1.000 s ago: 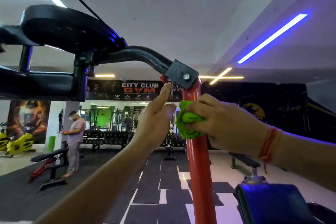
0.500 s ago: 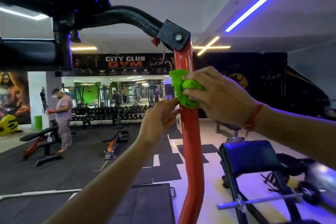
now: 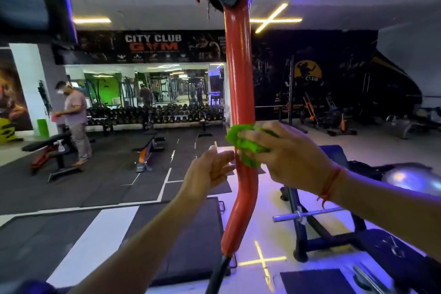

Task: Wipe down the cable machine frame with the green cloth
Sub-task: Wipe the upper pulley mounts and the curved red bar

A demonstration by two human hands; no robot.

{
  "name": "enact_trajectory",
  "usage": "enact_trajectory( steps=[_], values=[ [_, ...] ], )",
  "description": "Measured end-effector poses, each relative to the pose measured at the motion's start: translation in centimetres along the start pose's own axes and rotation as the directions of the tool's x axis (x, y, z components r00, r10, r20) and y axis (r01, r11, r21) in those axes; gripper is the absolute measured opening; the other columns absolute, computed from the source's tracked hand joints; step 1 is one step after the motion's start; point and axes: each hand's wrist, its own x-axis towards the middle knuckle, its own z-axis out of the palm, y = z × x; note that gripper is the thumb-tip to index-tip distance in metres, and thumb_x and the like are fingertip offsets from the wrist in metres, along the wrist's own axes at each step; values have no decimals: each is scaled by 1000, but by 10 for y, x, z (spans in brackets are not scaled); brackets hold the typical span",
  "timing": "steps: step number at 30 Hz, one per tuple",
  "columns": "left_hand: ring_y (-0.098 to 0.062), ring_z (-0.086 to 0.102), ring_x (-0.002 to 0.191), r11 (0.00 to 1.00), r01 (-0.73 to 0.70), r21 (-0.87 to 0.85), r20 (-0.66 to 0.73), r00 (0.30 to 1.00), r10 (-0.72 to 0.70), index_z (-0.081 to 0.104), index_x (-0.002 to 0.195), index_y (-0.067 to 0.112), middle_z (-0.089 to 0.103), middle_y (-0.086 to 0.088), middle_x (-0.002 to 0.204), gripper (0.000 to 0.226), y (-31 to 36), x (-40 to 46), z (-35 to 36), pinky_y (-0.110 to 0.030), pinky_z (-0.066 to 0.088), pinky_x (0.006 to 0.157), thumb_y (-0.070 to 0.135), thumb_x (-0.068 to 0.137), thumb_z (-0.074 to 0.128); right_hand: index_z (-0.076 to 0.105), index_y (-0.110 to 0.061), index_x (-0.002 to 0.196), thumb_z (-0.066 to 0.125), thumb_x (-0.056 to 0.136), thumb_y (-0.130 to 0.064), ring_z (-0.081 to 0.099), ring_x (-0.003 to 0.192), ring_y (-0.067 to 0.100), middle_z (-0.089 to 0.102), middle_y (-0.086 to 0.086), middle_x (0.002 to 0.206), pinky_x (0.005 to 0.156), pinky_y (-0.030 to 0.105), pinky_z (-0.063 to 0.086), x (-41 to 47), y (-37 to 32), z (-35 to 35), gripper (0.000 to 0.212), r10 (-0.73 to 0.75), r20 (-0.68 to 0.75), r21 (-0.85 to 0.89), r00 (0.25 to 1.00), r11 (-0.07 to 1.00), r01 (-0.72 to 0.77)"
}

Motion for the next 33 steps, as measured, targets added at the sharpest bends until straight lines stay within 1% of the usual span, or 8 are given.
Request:
enact_trajectory(
  steps=[3, 7, 11, 14, 18, 23, 29, 33],
  values=[
    [-12, 71, 98, 996, 91, 3, -10, 996, -91, 73, 111, 16, 76, 2, 113, 51, -31, -6, -5, -26, 50, 80, 45, 105, 31, 62, -24, 135, 33, 105, -14, 49, 131, 25, 45, 3, 155, 106, 35, 36, -10, -24, 10, 43, 135, -109, 49, 985, 990, -131],
    [-7, 68, 95, 978, 202, 55, -39, 979, -200, 73, 111, 20, 75, 4, 113, 50, -84, -15, -11, -20, 46, 69, 47, 105, 32, 66, -22, 129, 38, 109, -16, 58, 119, 26, 50, -3, 150, 102, 36, 43, -44, -61, 38, 35, -78, -8, 162, 997, 984, 78],
    [2, 65, 91, 966, 255, 34, -26, 967, -254, 71, 114, 23, 74, 9, 105, 47, -123, -27, -13, -19, 44, 73, 41, 108, 28, 69, -26, 125, 51, 103, -15, 58, 102, 24, 54, -5, 148, 88, 32, 45, -51, -70, 47, 30, 160, -113, 224, 981, 966, -132],
    [-3, 66, 88, 961, 277, -1, -60, 959, -277, 71, 105, 23, 72, 4, 99, 44, -138, -33, -12, -16, 50, 69, 40, 108, 30, 60, -29, 134, 36, 111, -20, 60, 102, 30, 50, -6, 151, 81, 35, 46, -67, -119, 76, 35, 168, -38, 271, 985, 951, -151],
    [-12, 63, 112, 942, 334, 20, -80, 940, -332, 70, 104, 27, 74, 9, 103, 46, -165, -38, -24, -31, 37, 93, 46, 107, 27, 63, -30, 132, 33, 112, -25, 52, 94, 28, 57, -8, 142, 73, 38, 53, -81, -151, 93, 37, 126, 34, 355, 991, 926, -130],
    [-6, 65, 111, 915, 396, 71, -43, 918, -394, 72, 109, 26, 76, 5, 109, 54, -185, -42, -36, -28, 39, 87, 48, 107, 24, 74, -26, 120, 53, 106, -25, 52, 81, 25, 64, -11, 135, 73, 28, 48, -77, -172, 90, 25, 401, -206, 412, 893, 863, -293],
    [-16, 64, 115, 907, 415, 69, -100, 908, -407, 80, 101, 30, 76, 4, 111, 56, -211, -40, -52, -39, 42, 99, 53, 105, 29, 67, -28, 131, 59, 104, -25, 46, 86, 19, 64, -15, 133, 63, 32, 54, -103, -260, 152, 29, 407, 46, 531, 912, 763, -368],
    [-19, 70, 103, 881, 474, 1, -66, 879, -473, 79, 105, 19, 79, -1, 101, 61, -233, -43, -65, -40, 46, 95, 50, 106, 27, 74, -26, 122, 63, 101, -20, 55, 88, 22, 64, -18, 134, 71, 23, 52, -94, -255, 133, 24, 517, -80, 591, 852, 713, -378]
  ],
)
